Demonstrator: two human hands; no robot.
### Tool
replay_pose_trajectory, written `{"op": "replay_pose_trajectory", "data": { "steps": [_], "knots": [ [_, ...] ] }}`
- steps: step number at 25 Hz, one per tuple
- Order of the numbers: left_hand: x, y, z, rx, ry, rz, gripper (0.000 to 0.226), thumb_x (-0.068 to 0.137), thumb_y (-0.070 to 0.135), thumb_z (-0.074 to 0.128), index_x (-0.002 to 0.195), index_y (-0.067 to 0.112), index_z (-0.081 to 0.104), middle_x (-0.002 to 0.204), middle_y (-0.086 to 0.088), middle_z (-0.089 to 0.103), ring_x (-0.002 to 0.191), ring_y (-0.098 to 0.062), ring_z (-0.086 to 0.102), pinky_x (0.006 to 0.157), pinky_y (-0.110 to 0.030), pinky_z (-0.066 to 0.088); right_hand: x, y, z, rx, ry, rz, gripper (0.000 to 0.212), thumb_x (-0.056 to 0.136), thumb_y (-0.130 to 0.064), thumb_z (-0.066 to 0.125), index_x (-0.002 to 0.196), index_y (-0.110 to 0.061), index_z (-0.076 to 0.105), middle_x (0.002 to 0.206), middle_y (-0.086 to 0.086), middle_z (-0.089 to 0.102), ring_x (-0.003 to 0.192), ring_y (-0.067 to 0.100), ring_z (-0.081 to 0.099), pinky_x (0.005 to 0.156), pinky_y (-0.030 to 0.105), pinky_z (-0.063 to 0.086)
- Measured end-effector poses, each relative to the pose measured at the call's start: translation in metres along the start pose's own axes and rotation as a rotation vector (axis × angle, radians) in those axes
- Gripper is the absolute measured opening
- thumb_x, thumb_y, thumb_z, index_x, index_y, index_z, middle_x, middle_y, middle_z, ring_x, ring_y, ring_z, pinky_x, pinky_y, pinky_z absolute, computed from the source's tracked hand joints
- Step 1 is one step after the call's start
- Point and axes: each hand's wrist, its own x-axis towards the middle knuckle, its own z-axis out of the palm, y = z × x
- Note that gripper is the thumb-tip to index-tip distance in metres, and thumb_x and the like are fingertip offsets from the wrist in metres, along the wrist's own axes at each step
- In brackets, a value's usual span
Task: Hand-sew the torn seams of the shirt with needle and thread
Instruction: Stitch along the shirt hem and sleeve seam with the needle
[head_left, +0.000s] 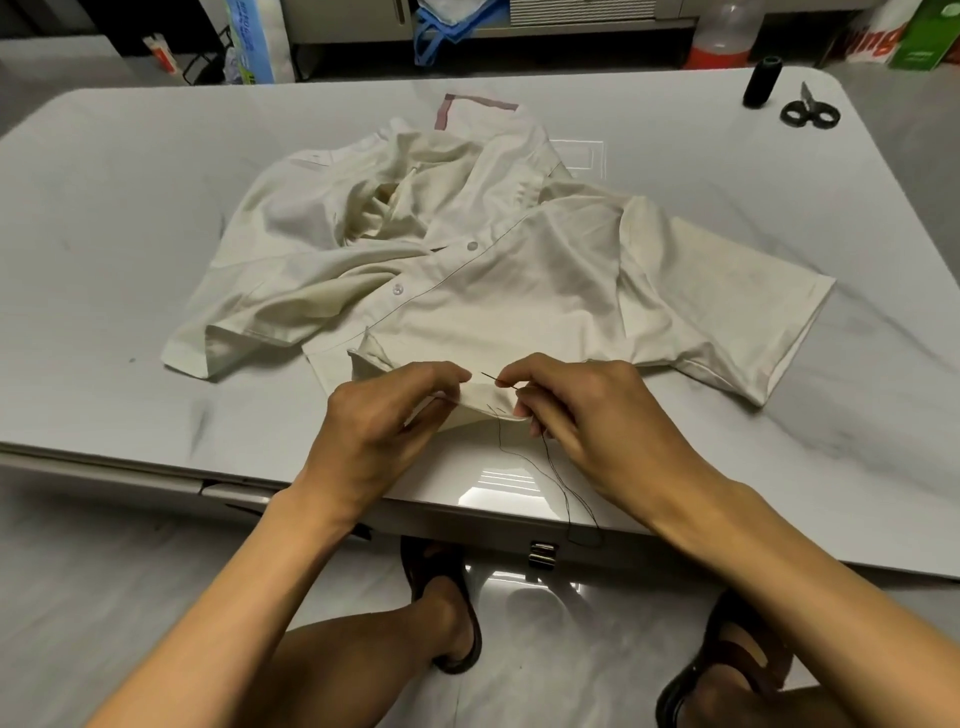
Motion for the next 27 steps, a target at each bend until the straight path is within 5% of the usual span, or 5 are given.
{"op": "replay_pose_trajectory", "data": {
  "steps": [4, 9, 27],
  "knots": [
    [0.0007, 0.0, -0.0012, -0.012, -0.02, -0.003, 0.011, 0.09, 0.008, 0.07, 0.083, -0.001, 0.071, 0.1, -0.005, 0.075, 0.094, -0.006, 0.069, 0.074, -0.022, 0.056, 0.0005, -0.0005, -0.004, -0.032, -0.004, -0.055, 0.023, 0.089, -0.01, 0.059, 0.107, -0.014, 0.072, 0.079, -0.009, 0.07, 0.083, 0.002, 0.061, 0.07, 0.012, 0.045],
    [0.0013, -0.0003, -0.0035, -0.034, -0.025, -0.016, 0.009, 0.089, 0.006, 0.071, 0.083, -0.001, 0.071, 0.1, -0.005, 0.075, 0.094, -0.007, 0.07, 0.069, -0.028, 0.056, 0.0009, 0.0024, -0.0066, -0.078, -0.022, -0.08, 0.025, 0.085, -0.008, 0.06, 0.104, -0.015, 0.075, 0.08, -0.004, 0.073, 0.072, 0.007, 0.066, 0.069, 0.028, 0.055],
    [0.0035, 0.0008, -0.0044, -0.031, -0.051, -0.004, 0.008, 0.087, 0.005, 0.074, 0.081, -0.001, 0.071, 0.099, -0.005, 0.075, 0.092, -0.009, 0.071, 0.071, -0.024, 0.056, 0.0028, 0.0039, -0.0033, -0.091, -0.043, -0.079, 0.024, 0.086, -0.004, 0.063, 0.105, -0.015, 0.075, 0.079, -0.001, 0.072, 0.072, 0.015, 0.067, 0.067, 0.035, 0.055]
  ]
}}
